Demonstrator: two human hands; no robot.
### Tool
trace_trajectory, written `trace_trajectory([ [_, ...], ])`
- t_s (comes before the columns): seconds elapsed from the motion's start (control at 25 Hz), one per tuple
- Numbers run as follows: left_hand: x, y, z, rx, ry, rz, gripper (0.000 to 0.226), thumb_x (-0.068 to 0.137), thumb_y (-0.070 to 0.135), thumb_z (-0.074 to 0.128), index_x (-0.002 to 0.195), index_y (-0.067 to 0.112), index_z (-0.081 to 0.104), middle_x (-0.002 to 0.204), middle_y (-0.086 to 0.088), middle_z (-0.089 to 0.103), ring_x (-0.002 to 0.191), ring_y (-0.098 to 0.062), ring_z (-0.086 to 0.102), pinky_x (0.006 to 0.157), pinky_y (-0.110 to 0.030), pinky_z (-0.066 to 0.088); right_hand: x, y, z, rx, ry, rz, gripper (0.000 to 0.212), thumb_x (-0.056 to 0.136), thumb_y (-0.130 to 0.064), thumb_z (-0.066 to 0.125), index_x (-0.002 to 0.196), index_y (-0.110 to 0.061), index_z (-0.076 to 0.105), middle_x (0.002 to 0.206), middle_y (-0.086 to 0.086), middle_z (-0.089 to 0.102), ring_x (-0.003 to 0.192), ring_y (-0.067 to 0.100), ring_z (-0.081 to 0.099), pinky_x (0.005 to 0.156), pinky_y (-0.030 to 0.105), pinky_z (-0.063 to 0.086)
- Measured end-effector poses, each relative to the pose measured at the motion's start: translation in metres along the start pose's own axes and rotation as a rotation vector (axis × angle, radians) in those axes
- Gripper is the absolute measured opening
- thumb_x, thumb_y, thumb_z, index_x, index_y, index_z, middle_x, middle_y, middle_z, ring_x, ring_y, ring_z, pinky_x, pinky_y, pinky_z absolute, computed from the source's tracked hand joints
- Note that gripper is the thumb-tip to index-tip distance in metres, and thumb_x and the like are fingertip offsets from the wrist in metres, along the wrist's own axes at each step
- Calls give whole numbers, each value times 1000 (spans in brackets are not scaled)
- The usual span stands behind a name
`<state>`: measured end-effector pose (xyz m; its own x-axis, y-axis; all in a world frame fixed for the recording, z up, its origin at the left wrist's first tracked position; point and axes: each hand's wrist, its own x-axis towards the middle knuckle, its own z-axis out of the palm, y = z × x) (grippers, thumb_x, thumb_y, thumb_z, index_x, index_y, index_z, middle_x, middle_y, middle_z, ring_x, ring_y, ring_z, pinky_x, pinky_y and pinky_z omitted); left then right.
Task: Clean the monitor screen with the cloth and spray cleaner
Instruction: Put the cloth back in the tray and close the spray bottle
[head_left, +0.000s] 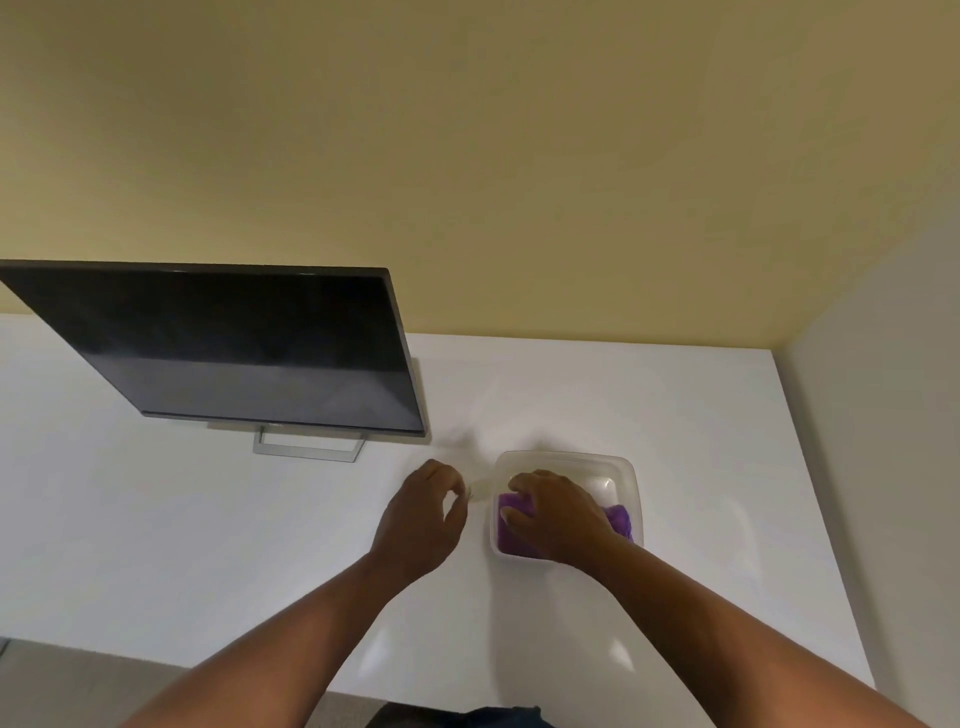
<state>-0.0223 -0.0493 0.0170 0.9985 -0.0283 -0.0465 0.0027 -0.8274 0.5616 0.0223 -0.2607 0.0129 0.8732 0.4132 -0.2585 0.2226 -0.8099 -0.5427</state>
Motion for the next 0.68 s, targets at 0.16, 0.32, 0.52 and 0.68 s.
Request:
trace_trajectory([
  [0.16,7,-33,-8,-59,-2,-130,6,96,20,67,95,19,60,97,8,58,85,-15,58,72,-20,47,18,-18,6,86,11,59,42,89,-41,64,126,-22,65,112,-5,69,103,19,63,85,29,48],
  [0.32,18,-67,-7,-46,-131,-196,30,95,21,69,123,16,62,117,2,61,97,-18,61,85,-34,53,33,-32,22,80,-4,96,47,89,-36,67,134,-24,60,113,-8,66,103,17,62,81,28,45],
  [0.52,41,-99,3,-48,-266,-226,47,93,27,71,137,20,58,131,2,60,101,-14,62,91,-30,53,48,-46,43,68,7,156,47,91,-41,63,136,-27,58,109,-7,63,98,18,63,73,28,45],
  [0.68,62,-117,19,-23,-393,-196,49,93,30,69,140,21,58,137,0,57,114,-22,64,100,-38,54,60,-51,56,-38,29,160,45,92,-46,61,133,-27,58,107,-3,64,96,25,65,76,36,53],
])
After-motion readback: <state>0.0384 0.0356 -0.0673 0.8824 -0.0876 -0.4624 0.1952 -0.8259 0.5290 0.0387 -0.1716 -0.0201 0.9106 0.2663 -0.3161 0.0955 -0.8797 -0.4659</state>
